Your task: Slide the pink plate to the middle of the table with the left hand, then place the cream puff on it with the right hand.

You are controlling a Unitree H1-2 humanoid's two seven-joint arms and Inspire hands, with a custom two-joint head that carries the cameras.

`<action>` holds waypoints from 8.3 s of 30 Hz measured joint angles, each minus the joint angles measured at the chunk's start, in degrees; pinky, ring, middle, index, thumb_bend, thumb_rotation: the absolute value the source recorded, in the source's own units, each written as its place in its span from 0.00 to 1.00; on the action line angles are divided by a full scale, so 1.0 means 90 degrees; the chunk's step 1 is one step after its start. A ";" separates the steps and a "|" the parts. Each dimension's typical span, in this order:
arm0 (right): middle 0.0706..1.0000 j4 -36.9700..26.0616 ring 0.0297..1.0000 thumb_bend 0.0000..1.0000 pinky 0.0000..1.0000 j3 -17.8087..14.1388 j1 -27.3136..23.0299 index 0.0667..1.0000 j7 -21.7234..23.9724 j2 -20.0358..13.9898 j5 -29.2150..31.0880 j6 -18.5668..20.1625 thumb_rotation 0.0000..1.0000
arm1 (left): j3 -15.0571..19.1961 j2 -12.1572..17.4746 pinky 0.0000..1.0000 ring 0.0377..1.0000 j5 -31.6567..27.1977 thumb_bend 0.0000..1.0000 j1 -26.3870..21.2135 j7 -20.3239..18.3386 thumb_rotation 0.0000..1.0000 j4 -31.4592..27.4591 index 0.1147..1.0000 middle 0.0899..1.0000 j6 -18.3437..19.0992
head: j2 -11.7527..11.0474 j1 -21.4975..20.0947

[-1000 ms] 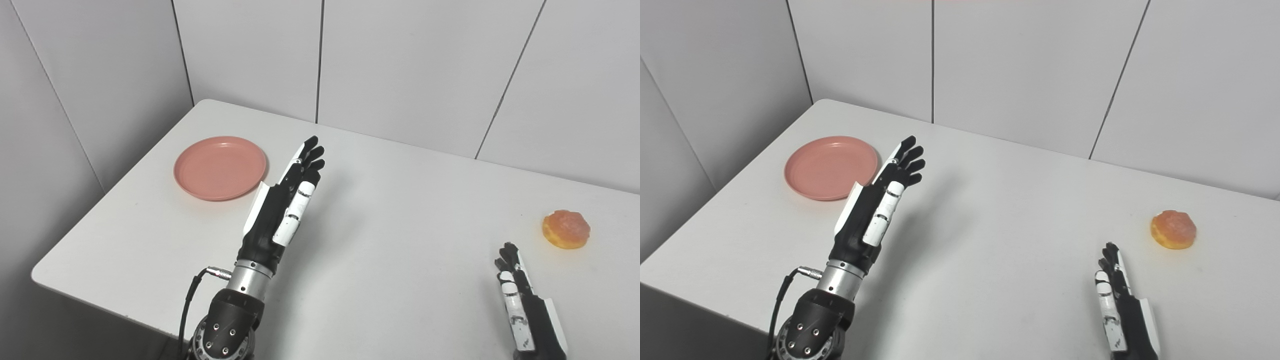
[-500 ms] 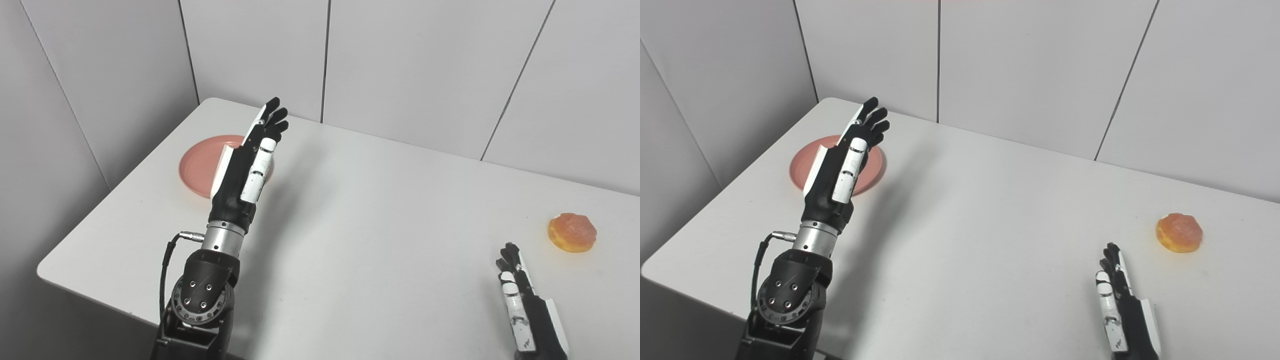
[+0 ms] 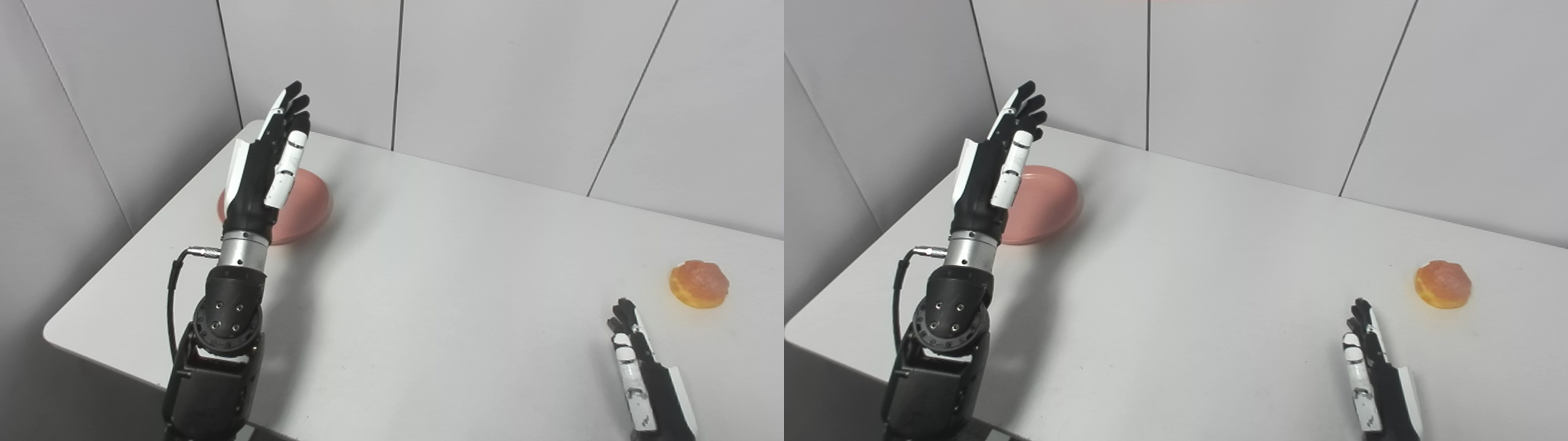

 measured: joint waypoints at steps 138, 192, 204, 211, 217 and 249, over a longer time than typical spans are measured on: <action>0.98 -0.0055 0.98 0.04 1.00 -0.0076 0.0063 0.98 0.0052 -0.0017 0.0216 0.0091 1.00 | 0.0880 0.0866 0.91 0.90 -0.3648 0.39 -0.1447 -0.0863 1.00 0.5843 0.88 0.90 -0.1091 | 0.0166 -0.0029; 0.97 -0.0237 0.96 0.10 1.00 -0.0020 0.0072 0.97 -0.0063 0.0146 -0.0029 0.0340 1.00 | -0.0498 -0.0372 0.89 0.89 -0.3413 0.40 -0.0971 -0.1421 1.00 0.4392 0.87 0.89 -0.0597 | 0.0508 -0.0576; 0.96 -0.0257 0.96 0.12 1.00 0.0020 0.0073 0.97 -0.0075 0.0206 -0.0116 0.0361 1.00 | -0.0864 -0.0609 0.90 0.90 -0.3344 0.40 -0.0605 -0.1435 1.00 0.3587 0.88 0.90 -0.0087 | 0.0654 -0.0879; 0.96 -0.0293 0.95 0.14 0.97 0.0029 0.0072 0.96 -0.0077 0.0258 -0.0199 0.0381 1.00 | -0.1154 -0.0891 0.88 0.89 -0.3219 0.40 -0.0353 -0.1406 1.00 0.3098 0.87 0.89 0.0199 | 0.0752 -0.1083; 0.95 -0.0374 0.94 0.15 0.96 0.0051 0.0072 0.96 -0.0084 0.0329 -0.0283 0.0499 1.00 | -0.1323 -0.1080 0.88 0.88 -0.3207 0.39 -0.0122 -0.1393 1.00 0.2688 0.87 0.88 0.0469 | 0.0849 -0.1298; 0.95 -0.0778 0.94 0.22 0.96 0.0200 0.0066 0.96 -0.0289 0.0510 -0.0766 0.1096 1.00 | -0.1776 -0.1401 0.91 0.90 -0.3064 0.41 0.0698 -0.1298 1.00 0.1465 0.88 0.90 0.1087 | 0.1269 -0.2392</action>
